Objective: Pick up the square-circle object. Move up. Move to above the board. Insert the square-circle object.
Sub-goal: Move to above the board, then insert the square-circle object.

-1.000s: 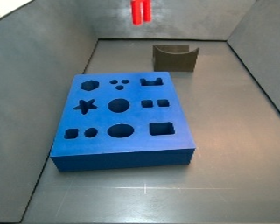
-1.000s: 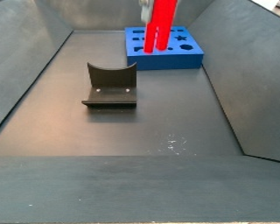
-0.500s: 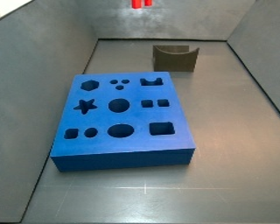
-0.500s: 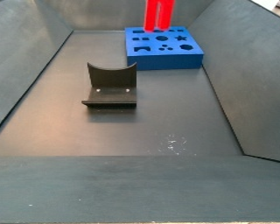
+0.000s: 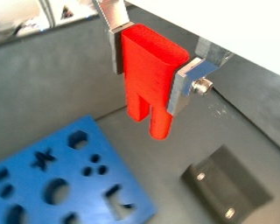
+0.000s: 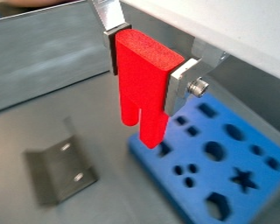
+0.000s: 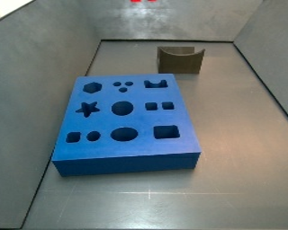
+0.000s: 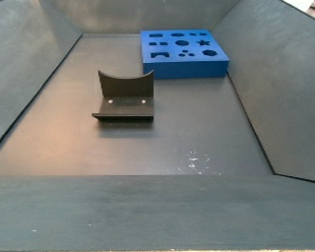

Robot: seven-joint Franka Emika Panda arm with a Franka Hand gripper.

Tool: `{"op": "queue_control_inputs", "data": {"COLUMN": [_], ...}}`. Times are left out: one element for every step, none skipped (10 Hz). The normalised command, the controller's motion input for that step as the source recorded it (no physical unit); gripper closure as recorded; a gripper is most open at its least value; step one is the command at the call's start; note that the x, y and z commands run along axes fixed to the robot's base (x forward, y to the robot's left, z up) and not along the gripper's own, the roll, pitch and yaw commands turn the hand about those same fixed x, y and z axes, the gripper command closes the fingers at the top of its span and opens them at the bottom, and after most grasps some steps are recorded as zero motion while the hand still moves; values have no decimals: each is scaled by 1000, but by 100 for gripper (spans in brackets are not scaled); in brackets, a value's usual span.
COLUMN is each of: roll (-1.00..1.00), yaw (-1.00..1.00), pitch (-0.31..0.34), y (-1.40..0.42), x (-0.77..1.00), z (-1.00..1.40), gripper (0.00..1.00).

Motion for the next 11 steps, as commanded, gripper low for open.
{"op": "queue_control_inputs", "data": {"roll": [134,104,66,42,30,28,27,30,0,10,0], "yaw": [-824,-655,-357,-210,-62,-45,-14,-9,0,0,23], "pitch": [280,253,207,185,164,154,124,113,0,0,-3], "y": [-1000,-1000,-1000,-989,-612,-447,-226,-170,0,0,0], "x": [20,31,63,87,93,93,79,64,0,0,-23], "z": [369,368,372,369,225,162,89,71,-26,0,0], "gripper": [100,100,100,100,100,100,100,100,100,100,100]}}
